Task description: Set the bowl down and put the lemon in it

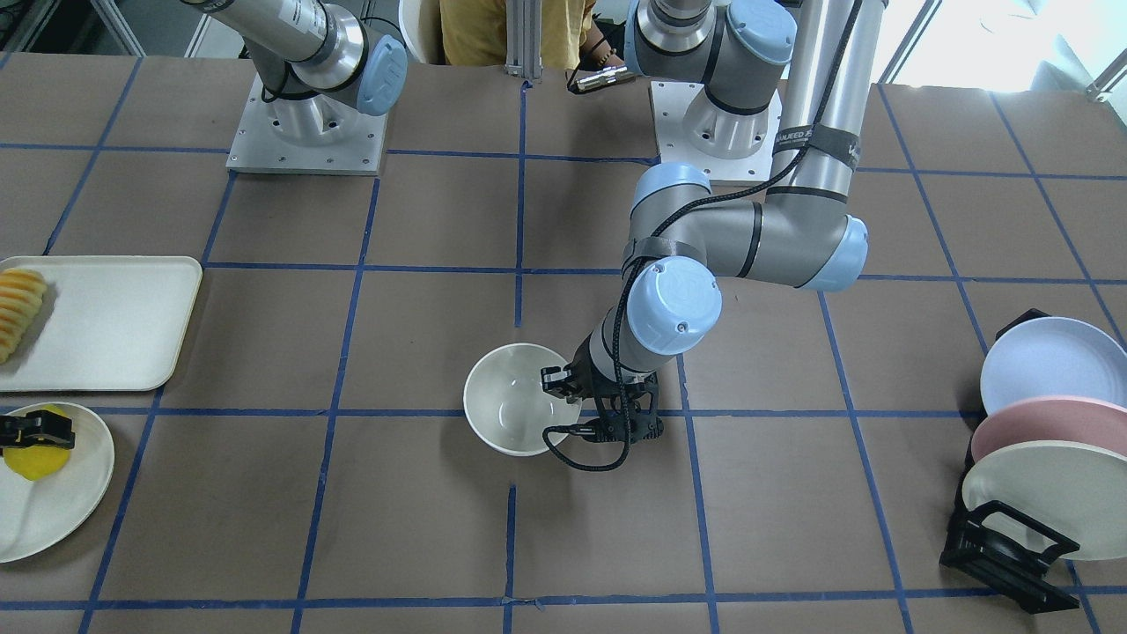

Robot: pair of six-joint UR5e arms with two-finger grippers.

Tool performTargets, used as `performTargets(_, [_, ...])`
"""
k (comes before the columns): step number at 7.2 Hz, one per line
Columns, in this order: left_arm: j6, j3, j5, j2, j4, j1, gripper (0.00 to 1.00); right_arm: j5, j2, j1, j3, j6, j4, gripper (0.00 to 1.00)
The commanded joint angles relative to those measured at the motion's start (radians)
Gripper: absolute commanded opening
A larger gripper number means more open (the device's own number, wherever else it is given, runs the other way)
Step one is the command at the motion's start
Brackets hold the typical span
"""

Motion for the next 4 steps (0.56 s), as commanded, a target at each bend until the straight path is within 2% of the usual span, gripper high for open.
performTargets(1, [0.005, 0.012, -0.001, 0.014, 0.047, 0.003, 0.96, -0.004, -0.024, 0.000, -0.014, 0.005, 0.017, 0.00])
performTargets(2, [0.087, 0.034, 0.023, 0.043, 0.035, 0.044, 0.99, -0.003, -0.073, 0.007, -0.018, 0.016, 0.085, 0.00])
performTargets(3, [0.233, 0.104, 0.096, 0.101, -0.105, 0.112, 1.00, 0.009, -0.152, 0.023, -0.017, 0.087, 0.188, 0.00])
performTargets(4, [0.294, 0.178, 0.104, 0.158, -0.308, 0.156, 1.00, 0.025, -0.259, 0.085, -0.017, 0.190, 0.332, 0.00])
